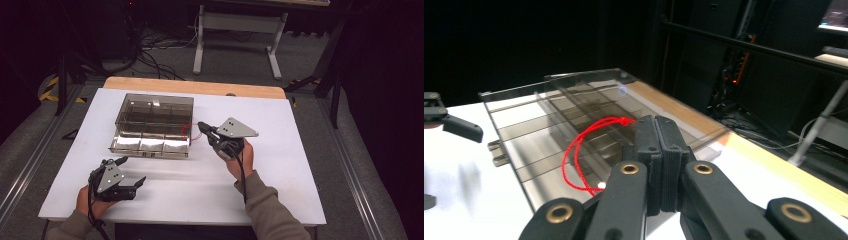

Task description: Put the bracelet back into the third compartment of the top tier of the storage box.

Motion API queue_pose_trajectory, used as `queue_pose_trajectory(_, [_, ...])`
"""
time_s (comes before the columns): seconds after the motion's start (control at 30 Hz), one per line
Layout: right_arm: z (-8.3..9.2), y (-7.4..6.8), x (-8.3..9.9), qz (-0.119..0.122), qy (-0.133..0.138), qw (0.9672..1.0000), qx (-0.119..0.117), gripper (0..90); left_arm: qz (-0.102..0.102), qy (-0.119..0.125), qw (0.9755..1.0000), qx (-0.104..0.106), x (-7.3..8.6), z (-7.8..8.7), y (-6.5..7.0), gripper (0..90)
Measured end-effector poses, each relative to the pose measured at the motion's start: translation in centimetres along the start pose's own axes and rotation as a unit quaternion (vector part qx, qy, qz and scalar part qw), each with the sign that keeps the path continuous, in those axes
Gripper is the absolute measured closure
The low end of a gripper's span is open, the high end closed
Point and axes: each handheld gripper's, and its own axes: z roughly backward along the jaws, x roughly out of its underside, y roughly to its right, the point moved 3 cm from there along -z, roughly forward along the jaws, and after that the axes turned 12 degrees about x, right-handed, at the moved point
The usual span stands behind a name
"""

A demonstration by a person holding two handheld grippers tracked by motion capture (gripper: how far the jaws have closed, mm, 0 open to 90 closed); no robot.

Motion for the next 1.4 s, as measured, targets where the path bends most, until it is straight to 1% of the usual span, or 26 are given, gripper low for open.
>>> queue_pose_trajectory(0.03, [0.0,0.0,0.0,0.0,0.0,1.0,0.0,90.0,0.0,0.0,1.0,0.0,0.0,0.0,0.0,14.6])
queue_pose_trajectory(0.1, [-0.6,-0.7,0.1,-0.001,-0.003,0.9999,-0.01,90.0,-0.003,0.0,1.0,-0.004,0.0,0.0,0.0,14.6])
queue_pose_trajectory(0.13, [-0.8,-1.0,0.2,0.001,-0.005,0.9999,-0.013,90.0,0.001,0.001,1.0,0.0,0.0,0.0,0.0,14.6])
queue_pose_trajectory(0.2, [-0.9,-1.2,0.3,0.003,-0.006,0.9999,-0.014,90.0,0.0,0.0,1.0,0.0,0.0,0.0,0.0,14.6])
queue_pose_trajectory(0.27, [-1.5,-1.9,0.6,0.002,-0.012,0.9996,-0.024,90.0,-0.002,0.0,1.0,-0.003,0.0,0.0,0.0,14.6])
queue_pose_trajectory(0.3, [-1.7,-2.1,0.7,0.001,-0.014,0.9996,-0.026,90.0,-0.002,0.0,1.0,-0.003,0.0,0.0,-0.1,14.6])
queue_pose_trajectory(0.33, [-1.8,-2.3,0.8,0.002,-0.017,0.9995,-0.028,90.0,0.0,0.0,1.0,0.001,0.0,0.0,0.0,14.6])
queue_pose_trajectory(0.43, [-2.3,-2.9,1.2,0.004,-0.024,0.9992,-0.033,90.0,0.0,0.001,1.0,0.001,0.0,0.0,0.0,14.6])
queue_pose_trajectory(0.47, [-2.5,-3.0,1.3,0.007,-0.027,0.9991,-0.032,90.0,0.001,-0.001,1.0,-0.002,0.0,0.0,0.0,14.6])
queue_pose_trajectory(0.57, [-3.0,-3.2,1.7,0.003,-0.033,0.9988,-0.036,90.0,0.002,0.0,1.0,-0.002,0.0,0.0,0.0,14.6])
queue_pose_trajectory(0.77, [-3.5,-3.7,2.3,0.007,-0.048,0.9981,-0.039,90.0,0.005,0.004,1.0,-0.006,0.1,0.1,-0.2,14.5])
queue_pose_trajectory(0.93, [-3.6,-3.7,2.5,0.013,-0.05,0.9981,-0.034,89.7,0.006,0.002,1.0,-0.006,0.1,0.1,-0.2,14.5])
queue_pose_trajectory(1.03, [-3.6,-3.8,2.7,0.014,-0.052,0.9979,-0.038,89.6,0.006,0.001,1.0,-0.005,0.1,0.0,-0.2,14.5])
queue_pose_trajectory(1.07, [-3.7,-3.8,2.8,0.017,-0.055,0.9976,-0.037,86.1,0.005,0.0,1.0,-0.005,0.1,0.0,-0.2,14.5])
queue_pose_trajectory(1.1, [-3.7,-3.8,2.8,0.017,-0.055,0.9976,-0.037,86.1,0.006,0.0,1.0,-0.005,0.2,0.0,-0.2,14.5])
queue_pose_trajectory(1.13, [-3.7,-3.8,2.9,0.016,-0.058,0.9976,-0.035,81.9,0.006,0.001,1.0,-0.007,0.2,-0.1,-0.2,14.5])
queue_pose_trajectory(1.17, [-3.6,-3.7,2.9,0.014,-0.057,0.9977,-0.033,79.7,0.007,0.001,1.0,-0.005,0.2,-0.1,-0.2,14.5])
queue_pose_trajectory(1.2, [-3.6,-3.7,2.9,0.014,-0.057,0.9977,-0.033,79.7,0.007,0.001,1.0,-0.005,0.2,-0.1,-0.2,14.5])
queue_pose_trajectory(1.23, [-3.6,-3.6,2.9,0.011,-0.055,0.9981,-0.026,72.6,0.007,0.0,1.0,-0.004,0.2,-0.2,-0.2,14.5])
queue_pose_trajectory(1.3, [-3.4,-3.3,2.9,0.009,-0.05,0.9985,-0.019,71.4,0.008,0.0,1.0,-0.002,0.2,-0.2,-0.2,14.6])
queue_pose_trajectory(1.33, [-3.3,-3.2,2.8,0.004,-0.047,0.9988,-0.017,68.6,0.008,-0.001,1.0,-0.003,0.2,-0.2,-0.2,14.6])
queue_pose_trajectory(1.37, [-3.2,-3.1,2.8,0.001,-0.044,0.999,-0.008,62.2,0.007,-0.002,1.0,-0.002,0.2,-0.2,-0.2,14.7])
queue_pose_trajectory(1.4, [-3.1,-2.9,2.7,0.0,-0.041,0.9992,0.001,58.2,0.007,-0.002,1.0,-0.002,0.2,-0.2,-0.2,14.7])
